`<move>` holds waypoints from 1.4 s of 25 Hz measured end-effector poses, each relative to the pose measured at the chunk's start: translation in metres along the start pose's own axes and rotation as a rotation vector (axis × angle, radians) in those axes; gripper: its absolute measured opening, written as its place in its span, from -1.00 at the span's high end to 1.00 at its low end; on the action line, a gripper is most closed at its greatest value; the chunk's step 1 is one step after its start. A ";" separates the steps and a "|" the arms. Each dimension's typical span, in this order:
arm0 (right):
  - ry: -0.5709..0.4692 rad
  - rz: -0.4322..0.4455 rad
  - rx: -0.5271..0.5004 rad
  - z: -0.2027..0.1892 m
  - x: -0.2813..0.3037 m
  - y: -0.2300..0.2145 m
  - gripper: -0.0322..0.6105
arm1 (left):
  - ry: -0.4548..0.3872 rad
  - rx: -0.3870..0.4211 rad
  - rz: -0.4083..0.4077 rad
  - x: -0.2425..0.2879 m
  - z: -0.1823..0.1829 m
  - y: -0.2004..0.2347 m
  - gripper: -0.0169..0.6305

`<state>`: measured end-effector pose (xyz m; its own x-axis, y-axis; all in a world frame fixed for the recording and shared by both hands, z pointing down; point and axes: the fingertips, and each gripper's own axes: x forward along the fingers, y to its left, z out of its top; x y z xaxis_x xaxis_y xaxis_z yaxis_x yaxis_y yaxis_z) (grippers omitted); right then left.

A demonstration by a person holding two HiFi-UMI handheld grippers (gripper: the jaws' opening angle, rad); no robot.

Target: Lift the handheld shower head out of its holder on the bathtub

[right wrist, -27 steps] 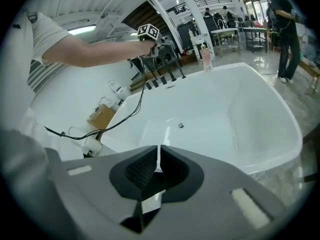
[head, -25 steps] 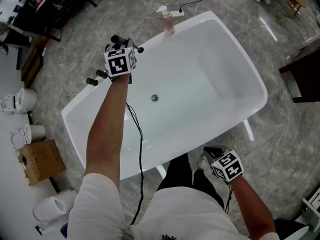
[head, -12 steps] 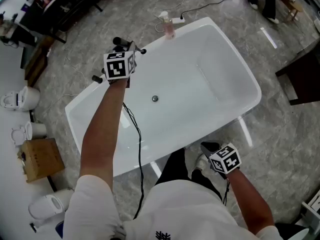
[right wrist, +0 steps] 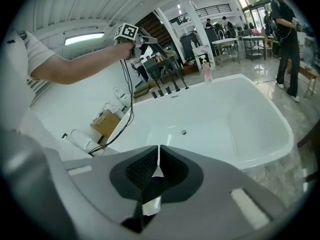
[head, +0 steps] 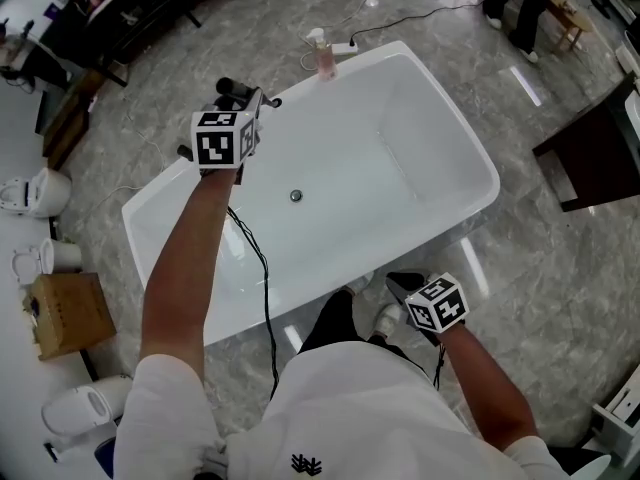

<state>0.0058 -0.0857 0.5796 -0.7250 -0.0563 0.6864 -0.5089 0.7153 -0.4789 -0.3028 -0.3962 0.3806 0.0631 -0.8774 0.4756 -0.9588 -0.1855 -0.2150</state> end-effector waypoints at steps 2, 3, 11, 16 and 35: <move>-0.008 0.002 -0.001 -0.001 -0.006 0.002 0.82 | 0.001 0.009 -0.010 -0.013 0.003 -0.008 0.52; -0.010 0.002 -0.004 -0.002 -0.009 0.002 0.82 | 0.001 0.012 -0.015 -0.020 0.005 -0.011 0.52; -0.024 0.003 -0.023 -0.009 -0.027 0.001 0.82 | -0.017 0.041 -0.068 -0.067 0.023 -0.050 0.52; -0.040 0.012 -0.040 -0.009 -0.032 0.006 0.82 | -0.036 0.057 -0.093 -0.099 0.034 -0.068 0.52; -0.063 0.010 -0.096 -0.026 -0.056 0.041 0.82 | -0.092 0.130 -0.206 -0.211 0.050 -0.145 0.52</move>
<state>0.0374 -0.0354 0.5361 -0.7592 -0.0907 0.6445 -0.4569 0.7795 -0.4285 -0.1636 -0.2058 0.2687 0.2837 -0.8509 0.4422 -0.8800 -0.4142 -0.2326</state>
